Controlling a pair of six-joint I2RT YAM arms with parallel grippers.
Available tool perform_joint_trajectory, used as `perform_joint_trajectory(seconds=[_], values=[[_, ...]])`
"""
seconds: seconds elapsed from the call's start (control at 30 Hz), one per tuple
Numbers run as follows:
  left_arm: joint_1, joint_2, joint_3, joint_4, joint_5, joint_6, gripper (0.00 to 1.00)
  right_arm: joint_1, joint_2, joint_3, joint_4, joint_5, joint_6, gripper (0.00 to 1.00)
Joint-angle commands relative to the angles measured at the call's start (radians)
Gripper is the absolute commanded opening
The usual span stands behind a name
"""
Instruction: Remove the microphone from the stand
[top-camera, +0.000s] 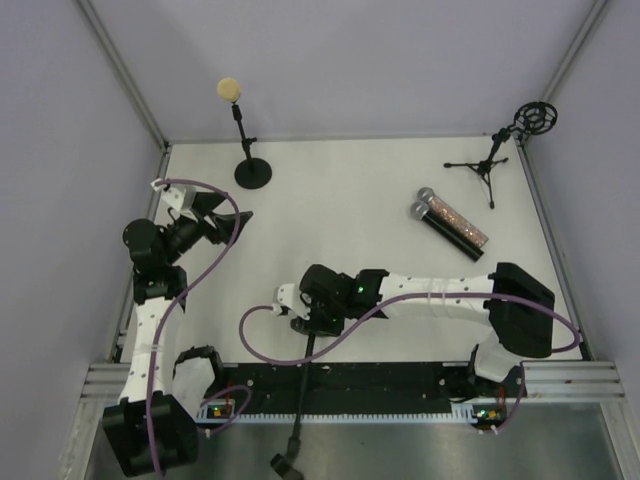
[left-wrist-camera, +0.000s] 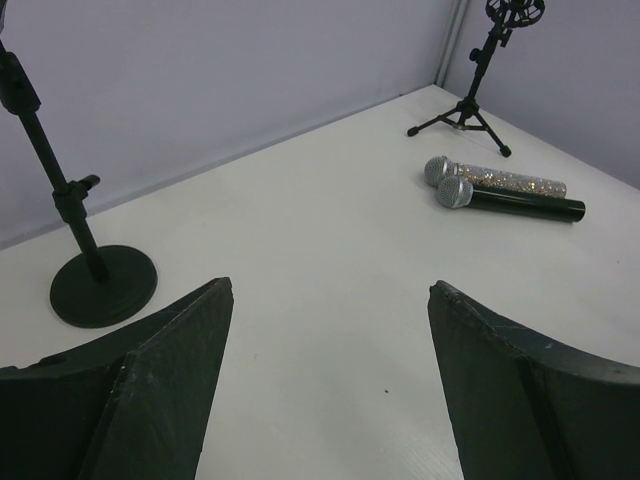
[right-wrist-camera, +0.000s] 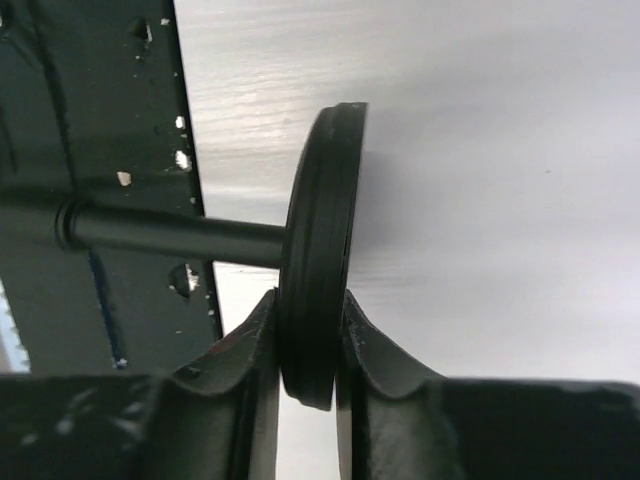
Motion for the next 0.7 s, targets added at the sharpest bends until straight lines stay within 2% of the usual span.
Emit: perform_joint_trajectory(seconds=[0.0, 0.13, 0.33, 0.57, 0.67], values=[[0.005, -0.003, -0.013, 0.051, 0.003, -0.009, 0.84, 0.009, -0.010, 0.052, 0.031, 0.049, -0.028, 0.13], [0.005, -0.003, -0.015, 0.062, 0.011, -0.018, 0.84, -0.022, -0.044, 0.049, 0.031, 0.025, -0.030, 0.00], [0.007, -0.003, -0.010, 0.083, 0.037, -0.037, 0.84, -0.209, -0.062, 0.052, 0.001, -0.186, 0.005, 0.00], [0.007, 0.007, 0.000, 0.137, 0.106, -0.069, 0.84, -0.413, -0.090, 0.016, -0.019, -0.512, -0.007, 0.00], [0.005, 0.020, 0.022, 0.155, 0.162, -0.078, 0.85, -0.459, -0.095, 0.010, -0.022, -0.611, -0.018, 0.00]])
